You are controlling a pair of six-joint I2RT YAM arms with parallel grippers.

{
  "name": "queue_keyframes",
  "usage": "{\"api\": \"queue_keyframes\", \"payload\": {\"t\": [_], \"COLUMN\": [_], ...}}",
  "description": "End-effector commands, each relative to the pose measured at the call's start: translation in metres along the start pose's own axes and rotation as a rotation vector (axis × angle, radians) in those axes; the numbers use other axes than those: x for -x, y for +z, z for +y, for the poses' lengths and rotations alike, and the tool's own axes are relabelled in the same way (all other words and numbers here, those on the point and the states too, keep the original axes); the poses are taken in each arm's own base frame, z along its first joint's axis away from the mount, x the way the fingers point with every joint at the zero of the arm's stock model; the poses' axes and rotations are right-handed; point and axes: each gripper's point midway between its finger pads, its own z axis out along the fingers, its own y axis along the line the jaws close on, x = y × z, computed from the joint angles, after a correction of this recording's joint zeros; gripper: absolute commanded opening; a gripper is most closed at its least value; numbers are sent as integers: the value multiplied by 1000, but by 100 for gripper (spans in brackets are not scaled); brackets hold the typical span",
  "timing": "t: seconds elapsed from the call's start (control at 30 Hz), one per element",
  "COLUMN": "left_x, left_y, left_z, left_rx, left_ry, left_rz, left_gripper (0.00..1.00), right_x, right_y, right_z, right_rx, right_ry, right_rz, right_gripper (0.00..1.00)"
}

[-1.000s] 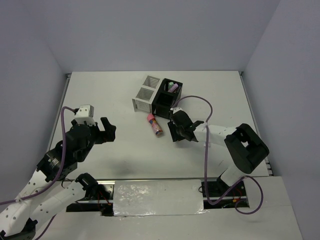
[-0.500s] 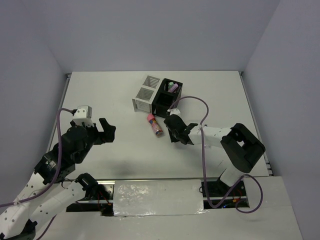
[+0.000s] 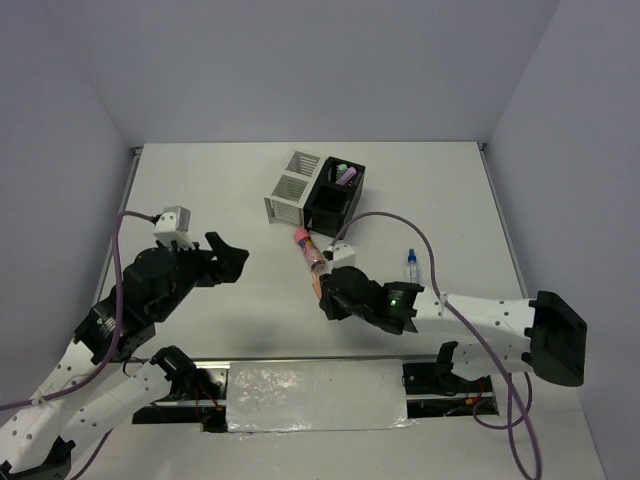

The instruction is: Sort the stationery into containers

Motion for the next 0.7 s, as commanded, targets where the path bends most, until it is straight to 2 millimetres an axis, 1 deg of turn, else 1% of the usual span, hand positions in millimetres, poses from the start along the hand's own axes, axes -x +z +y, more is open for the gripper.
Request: {"api": "queue_keyframes", "payload": {"t": [0.0,0.03,0.07,0.1,0.13,0.17,0.23,0.33,0.37,0.47,0.57,0.6,0.67], "left_x": [14,5,5,12,11,9,11,9,7,3,0,-3,-5], "left_y": [5,4,9,11,12,16,18,20,21,22,25,25,28], "left_z": [-56,-73,-80,-86,-90,-91,-94,-94,-95,-102,-109,-111,-113], "left_rx": [-248,-340,-365,-386,-402,-398,-406,-407,-410,-455,-490,-498,-503], "left_ry": [-127,-147,-163,-182,-183,-183,-180,-186,-189,-202,-218,-221,-228], "left_rz": [-19,27,33,7,16,25,22,32,36,47,65,77,85], "left_gripper": [99,99,99,99,98,97,95,93,92,90,83,78,77], "right_x": [34,39,54,60,66,74,83,95,100,109,119,121,127], "right_y": [-30,-37,-45,-50,-55,-62,-73,-85,-89,-95,-101,-103,-109], "right_z": [45,57,64,68,74,84,93,97,102,111,114,116,119], "right_rx": [105,133,140,146,163,198,234,239,257,277,273,280,293], "right_ry": [19,-4,5,12,7,12,17,22,25,9,-4,-3,-9], "right_rz": [-118,-142,-188,-208,-230,-254,-286,-337,-352,-366,-390,-396,-414], "right_gripper": [1,0,0,0,0,0,0,0,0,0,0,0,0]}}
